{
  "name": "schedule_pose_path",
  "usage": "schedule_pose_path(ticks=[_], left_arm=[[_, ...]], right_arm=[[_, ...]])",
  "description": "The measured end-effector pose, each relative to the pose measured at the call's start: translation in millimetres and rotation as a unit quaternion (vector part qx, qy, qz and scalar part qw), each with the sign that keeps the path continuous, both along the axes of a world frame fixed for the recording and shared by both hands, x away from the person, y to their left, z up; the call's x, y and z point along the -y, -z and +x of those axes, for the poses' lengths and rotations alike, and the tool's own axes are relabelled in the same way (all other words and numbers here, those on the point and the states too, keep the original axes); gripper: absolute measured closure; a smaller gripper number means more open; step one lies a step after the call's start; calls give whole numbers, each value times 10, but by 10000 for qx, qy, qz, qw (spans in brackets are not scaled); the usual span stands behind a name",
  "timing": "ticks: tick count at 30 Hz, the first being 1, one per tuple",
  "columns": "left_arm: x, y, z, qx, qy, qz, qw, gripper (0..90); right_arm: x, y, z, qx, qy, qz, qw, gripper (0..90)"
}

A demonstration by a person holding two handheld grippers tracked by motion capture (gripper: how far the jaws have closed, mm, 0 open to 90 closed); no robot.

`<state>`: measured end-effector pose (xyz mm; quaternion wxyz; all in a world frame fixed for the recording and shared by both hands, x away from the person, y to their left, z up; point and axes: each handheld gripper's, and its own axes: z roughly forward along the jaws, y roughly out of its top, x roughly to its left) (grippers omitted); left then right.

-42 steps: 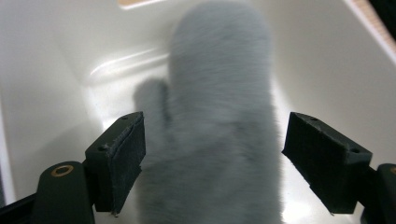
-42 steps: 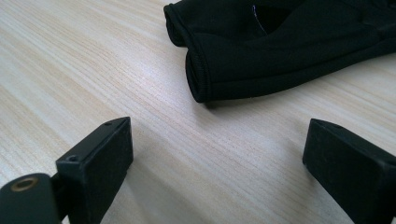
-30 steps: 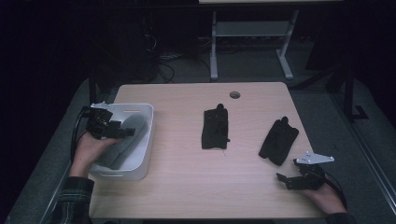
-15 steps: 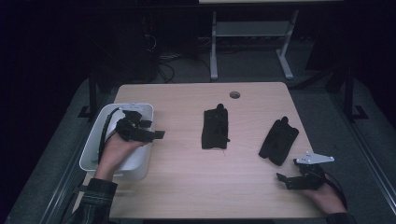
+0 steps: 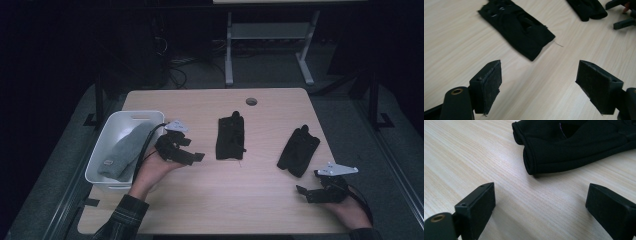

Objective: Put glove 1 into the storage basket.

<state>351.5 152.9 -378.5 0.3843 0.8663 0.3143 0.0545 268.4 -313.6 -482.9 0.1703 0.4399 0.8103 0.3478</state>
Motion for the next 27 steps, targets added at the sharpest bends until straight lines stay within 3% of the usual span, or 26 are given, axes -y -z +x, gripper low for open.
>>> schedule_pose_path(ticks=[7, 8, 11, 17, 21, 25, 27], left_arm=[[208, 181, -121, 107, 213, 90, 9997, 197], [223, 218, -135, 129, 217, 107, 9996, 197], [247, 335, -172, 97, 227, 91, 9997, 197], [248, 537, -242, 61, 311, 287, 9991, 176], [234, 656, -302, 60, 334, 320, 9989, 146], [210, 756, -347, 155, 399, 633, 9971, 129], [181, 792, -364, 149, 435, 576, 9973, 129]], right_arm=[[5, -3, 1, -5, -23, -10, 10000, 91], [9, -23, -4, -37, -21, -25, 10000, 146], [13, -42, -4, -58, 9, -23, 10000, 143], [14, -106, 5, -7, 48, -8, 10000, 154], [21, -173, 30, -67, 175, 26, 9998, 208], [41, -241, 77, -22, 221, 118, 9997, 291], [45, -279, 118, 48, 171, 113, 9998, 362]])
